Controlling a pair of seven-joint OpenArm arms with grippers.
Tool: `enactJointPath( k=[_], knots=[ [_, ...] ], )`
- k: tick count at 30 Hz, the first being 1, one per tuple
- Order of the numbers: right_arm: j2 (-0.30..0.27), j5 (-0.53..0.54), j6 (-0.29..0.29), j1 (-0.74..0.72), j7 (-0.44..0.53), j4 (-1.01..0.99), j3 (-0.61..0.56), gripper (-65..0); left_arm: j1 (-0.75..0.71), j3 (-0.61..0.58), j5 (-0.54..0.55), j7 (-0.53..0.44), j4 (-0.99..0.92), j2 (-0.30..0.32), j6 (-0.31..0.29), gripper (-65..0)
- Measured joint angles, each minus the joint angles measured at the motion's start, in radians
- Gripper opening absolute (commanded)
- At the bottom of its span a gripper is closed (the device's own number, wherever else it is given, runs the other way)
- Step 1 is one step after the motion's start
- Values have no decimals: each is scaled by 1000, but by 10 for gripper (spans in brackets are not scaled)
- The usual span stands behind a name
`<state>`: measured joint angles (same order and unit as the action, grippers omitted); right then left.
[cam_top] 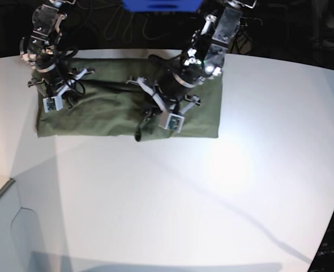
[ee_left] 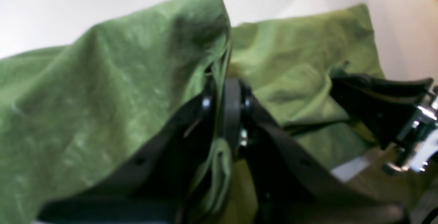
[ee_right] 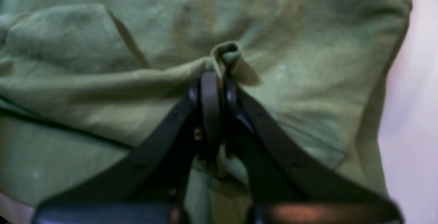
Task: Layout the t-shirt on the table in an organized manner, then fold the t-shirt properly
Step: 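Grasp the strip with the left gripper and fold it toward the right gripper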
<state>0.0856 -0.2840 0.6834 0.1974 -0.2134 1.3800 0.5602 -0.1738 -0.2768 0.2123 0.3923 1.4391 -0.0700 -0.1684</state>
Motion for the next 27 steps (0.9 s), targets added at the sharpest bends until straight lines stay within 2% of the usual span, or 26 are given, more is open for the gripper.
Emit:
enactJointPath(
  k=[7, 17, 25, 27],
  knots=[
    [0, 0, 0, 0, 0, 0, 0, -650, 78, -22, -3, -7, -87, -18, 4, -650],
    [0, 0, 0, 0, 0, 0, 0, -650, 80, -108, 0, -7, -108, -20, 1, -650],
    [0, 0, 0, -5, -7, 0, 0, -650, 85, -111, 1, -3, -122, -19, 1, -648],
    [0, 0, 0, -5, -7, 0, 0, -650, 85, -111, 1, 3, -122, -19, 0, -616]
  ],
)
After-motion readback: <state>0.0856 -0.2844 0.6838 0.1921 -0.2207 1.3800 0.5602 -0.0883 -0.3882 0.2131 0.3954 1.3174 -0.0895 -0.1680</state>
